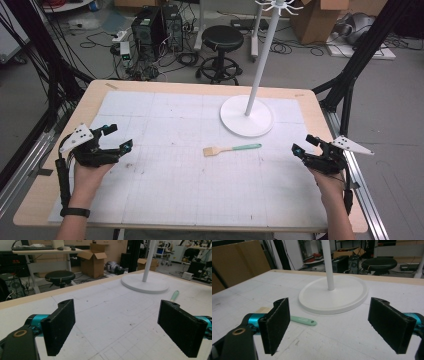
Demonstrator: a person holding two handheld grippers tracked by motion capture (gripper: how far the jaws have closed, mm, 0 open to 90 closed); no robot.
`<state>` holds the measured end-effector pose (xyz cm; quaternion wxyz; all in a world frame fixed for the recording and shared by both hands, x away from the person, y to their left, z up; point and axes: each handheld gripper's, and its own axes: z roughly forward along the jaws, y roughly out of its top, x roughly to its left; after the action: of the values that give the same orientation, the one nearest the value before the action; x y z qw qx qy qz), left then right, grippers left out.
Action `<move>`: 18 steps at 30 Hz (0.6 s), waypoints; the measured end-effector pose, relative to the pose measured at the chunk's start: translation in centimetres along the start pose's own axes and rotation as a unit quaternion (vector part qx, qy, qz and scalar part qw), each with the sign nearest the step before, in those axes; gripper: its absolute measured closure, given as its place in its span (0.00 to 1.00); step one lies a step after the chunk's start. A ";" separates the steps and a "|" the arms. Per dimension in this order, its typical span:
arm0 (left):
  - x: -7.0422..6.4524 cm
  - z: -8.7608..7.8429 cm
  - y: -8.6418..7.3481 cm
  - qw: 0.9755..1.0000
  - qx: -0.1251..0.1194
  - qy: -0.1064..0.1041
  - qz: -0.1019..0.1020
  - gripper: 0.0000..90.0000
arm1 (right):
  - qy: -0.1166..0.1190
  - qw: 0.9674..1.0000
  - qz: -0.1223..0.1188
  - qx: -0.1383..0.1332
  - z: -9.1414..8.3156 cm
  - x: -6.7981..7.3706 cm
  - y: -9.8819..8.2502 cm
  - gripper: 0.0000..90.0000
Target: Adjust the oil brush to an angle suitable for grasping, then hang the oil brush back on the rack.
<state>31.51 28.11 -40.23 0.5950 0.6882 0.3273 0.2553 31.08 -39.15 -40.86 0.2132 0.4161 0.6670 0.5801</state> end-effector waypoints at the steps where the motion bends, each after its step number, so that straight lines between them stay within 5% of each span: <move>1: 0.0 0.0 0.0 1.000 0.001 0.002 0.001 0.17 | -0.001 1.000 0.001 0.001 0.0 0.0 0.0 0.18; 18: -0.4 0.8 0.8 1.000 0.008 -0.017 0.006 0.17 | 0.004 1.000 0.001 0.002 0.0 0.0 0.0 0.18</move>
<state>31.98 27.19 -39.58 0.5937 0.6989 0.3150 0.2444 31.13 -39.14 -40.89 0.2094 0.4148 0.6684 0.5808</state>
